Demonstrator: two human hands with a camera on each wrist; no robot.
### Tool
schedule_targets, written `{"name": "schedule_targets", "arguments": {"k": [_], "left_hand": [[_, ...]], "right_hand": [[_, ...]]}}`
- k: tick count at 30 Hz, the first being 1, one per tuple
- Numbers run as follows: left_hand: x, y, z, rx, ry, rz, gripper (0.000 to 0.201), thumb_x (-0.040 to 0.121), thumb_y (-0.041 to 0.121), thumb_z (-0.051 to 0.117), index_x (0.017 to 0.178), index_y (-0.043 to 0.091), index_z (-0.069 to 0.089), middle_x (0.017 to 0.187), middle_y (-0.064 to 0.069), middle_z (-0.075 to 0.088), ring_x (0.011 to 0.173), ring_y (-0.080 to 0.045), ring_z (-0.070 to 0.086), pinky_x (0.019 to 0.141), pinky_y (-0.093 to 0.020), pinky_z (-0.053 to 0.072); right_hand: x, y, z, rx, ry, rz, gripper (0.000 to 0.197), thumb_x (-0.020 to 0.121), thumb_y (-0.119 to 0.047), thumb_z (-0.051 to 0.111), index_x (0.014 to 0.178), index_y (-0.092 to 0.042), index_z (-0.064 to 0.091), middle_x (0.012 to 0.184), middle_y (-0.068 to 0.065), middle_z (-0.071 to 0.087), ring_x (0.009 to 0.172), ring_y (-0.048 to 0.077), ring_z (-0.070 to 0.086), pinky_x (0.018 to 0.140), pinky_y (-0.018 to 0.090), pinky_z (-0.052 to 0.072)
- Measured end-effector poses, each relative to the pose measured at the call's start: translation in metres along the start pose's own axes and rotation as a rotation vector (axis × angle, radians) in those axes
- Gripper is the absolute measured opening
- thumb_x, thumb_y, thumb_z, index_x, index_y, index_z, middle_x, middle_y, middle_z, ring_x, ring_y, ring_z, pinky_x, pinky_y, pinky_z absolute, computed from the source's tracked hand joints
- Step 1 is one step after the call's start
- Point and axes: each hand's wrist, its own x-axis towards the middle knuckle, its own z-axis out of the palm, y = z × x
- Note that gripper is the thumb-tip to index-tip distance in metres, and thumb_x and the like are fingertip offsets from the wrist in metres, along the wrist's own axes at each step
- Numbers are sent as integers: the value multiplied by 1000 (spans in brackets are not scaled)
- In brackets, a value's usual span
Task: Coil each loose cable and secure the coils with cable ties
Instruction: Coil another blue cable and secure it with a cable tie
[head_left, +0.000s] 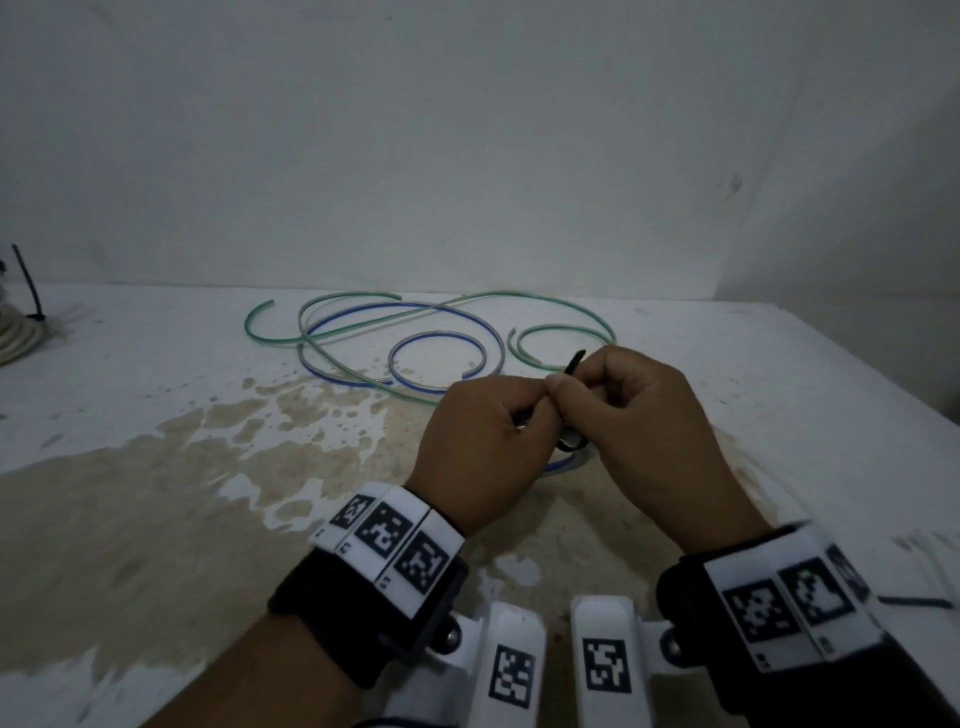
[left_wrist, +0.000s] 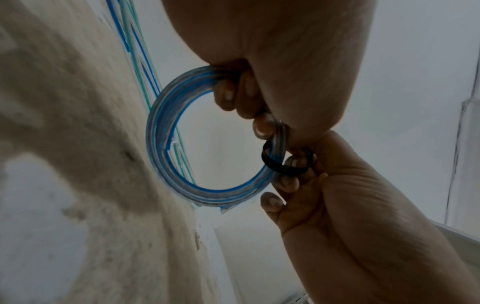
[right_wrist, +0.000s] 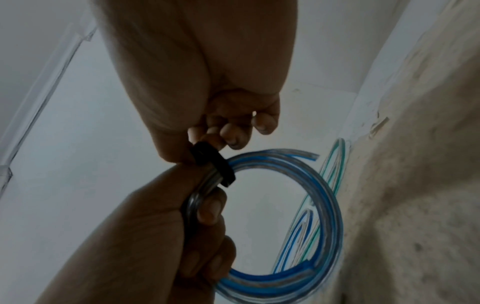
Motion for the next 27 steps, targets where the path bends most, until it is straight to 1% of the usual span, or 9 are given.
{"name": "schedule_targets", "arguments": {"k": [2,5,8,12,15,17,19,22,27], "left_hand": [[0,0,1,-53,-55,-66,33,91,27,46,81,14,74,68,4,69,64,-9,61,61,-29,50],[1,3,1,-131,-89,-153,39,88,39,45,86,14,75,78,-3,72,73,-18,66,71,-42,52],[1,4,-1,-156,-55,-147,37,87,36,48,82,12,76,74,-3,72,69,-17,66,67,-40,52],[0,2,-1,-113,2,-81,31,88,23,53,69,10,74,48,11,55,49,-4,52,50,-14,37],[-2,0,2,-62,24,-42,39,89,27,50,61,7,68,43,5,43,44,-8,43,46,-20,30],[-2,1,4,-51,16,-42,39,89,29,48,60,9,66,44,8,45,46,-6,45,47,-19,31],[-1,4,3,-106,-20,-88,32,91,29,48,69,17,68,56,15,58,57,1,54,56,-16,41],[0,10,2,-181,-86,-171,30,89,35,47,95,20,72,88,9,72,81,-2,64,75,-26,52],[0,9,3,-173,-44,-182,34,88,34,47,104,17,72,95,7,71,88,-1,64,81,-22,51]], "right_hand": [[1,2,-2,-55,81,-26,25,86,-13,65,64,-4,58,46,-7,49,44,2,49,47,7,36],[2,2,-4,-84,182,-51,26,85,-15,66,65,0,59,45,-6,46,43,2,46,45,6,32],[0,-1,-2,-65,146,-48,25,86,-13,65,66,0,58,45,-9,50,43,-1,48,46,5,34],[-1,-2,0,-46,63,-24,24,86,-13,66,66,-3,56,49,2,51,44,3,49,47,10,39],[-1,-1,-1,-75,20,-8,25,85,-16,65,66,-2,56,57,12,56,50,13,50,50,18,40],[-1,0,-2,-130,21,-5,26,86,-19,63,66,-4,57,59,9,56,55,12,50,52,16,38],[0,0,-3,-178,74,-12,25,87,-20,62,65,-9,59,60,-2,58,58,5,54,54,10,39],[2,0,-5,-179,209,-27,24,88,-21,62,65,-12,61,59,-8,59,57,-1,55,54,6,37],[1,1,-3,-198,218,-83,24,87,-20,63,64,-16,60,62,-9,59,62,0,55,57,5,36]]}}
